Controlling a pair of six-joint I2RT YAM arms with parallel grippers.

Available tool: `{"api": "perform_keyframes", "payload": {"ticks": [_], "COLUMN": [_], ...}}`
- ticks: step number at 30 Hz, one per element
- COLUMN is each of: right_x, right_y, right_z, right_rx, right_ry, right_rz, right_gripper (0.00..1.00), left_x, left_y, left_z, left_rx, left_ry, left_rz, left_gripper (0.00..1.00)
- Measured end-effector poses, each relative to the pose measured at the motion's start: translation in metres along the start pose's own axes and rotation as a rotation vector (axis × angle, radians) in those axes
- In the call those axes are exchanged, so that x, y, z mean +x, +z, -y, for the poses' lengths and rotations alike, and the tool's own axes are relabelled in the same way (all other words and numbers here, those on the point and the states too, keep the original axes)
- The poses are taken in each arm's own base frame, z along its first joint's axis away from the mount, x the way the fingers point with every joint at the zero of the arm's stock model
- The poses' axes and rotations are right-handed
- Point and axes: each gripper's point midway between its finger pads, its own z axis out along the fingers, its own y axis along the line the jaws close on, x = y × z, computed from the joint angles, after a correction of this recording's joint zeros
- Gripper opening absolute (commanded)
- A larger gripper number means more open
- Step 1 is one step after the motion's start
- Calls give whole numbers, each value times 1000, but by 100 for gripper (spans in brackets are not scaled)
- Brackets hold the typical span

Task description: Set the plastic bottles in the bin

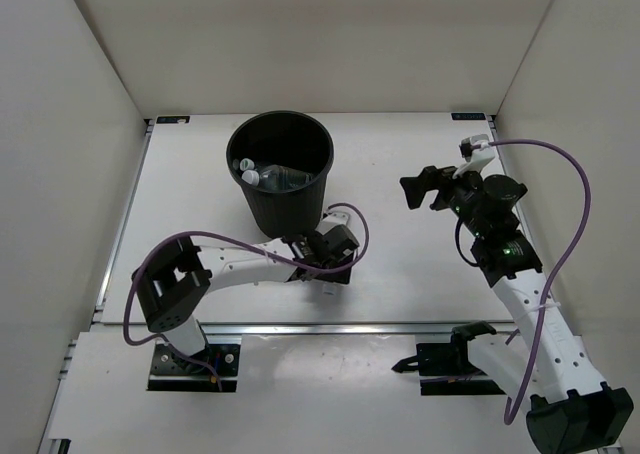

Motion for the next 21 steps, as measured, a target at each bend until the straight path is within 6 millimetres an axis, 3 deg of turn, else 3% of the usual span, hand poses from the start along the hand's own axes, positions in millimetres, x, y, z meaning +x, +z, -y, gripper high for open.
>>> {"api": "perform_keyframes", "payload": {"ticks": [4,7,9,12,13,15,17,19,21], "right_x": [-4,-4,-5,-8,-9,-11,-12,-13,-16], "right_y": [-2,-2,-2,-1,0,3,6,9,11], "right_z": [-1,0,2,5,6,6,7,7,8], "right_rx": [-3,-4,0,4,4,2,-2,-3,-3], "right_ry": [-3,0,5,9,11,14,16,17,17], "right_rz": [13,15,17,29,31,31,29,25,26], "right_gripper": [99,99,99,99,99,98,98,98,99], "left_x": [-28,-67,-97,-154,-173,-210,-244,-276,-299], "left_y": [-17,-45,-72,-133,-154,-195,-227,-248,-257], "left_z": [23,54,73,93,94,82,51,11,-25], "left_rx": [52,129,192,291,315,347,327,262,176], "left_ry": [33,73,94,108,105,87,56,20,-5], "left_rz": [37,107,169,312,368,492,607,708,788], "left_gripper": [60,68,69,70,76,76,75,76,80]}}
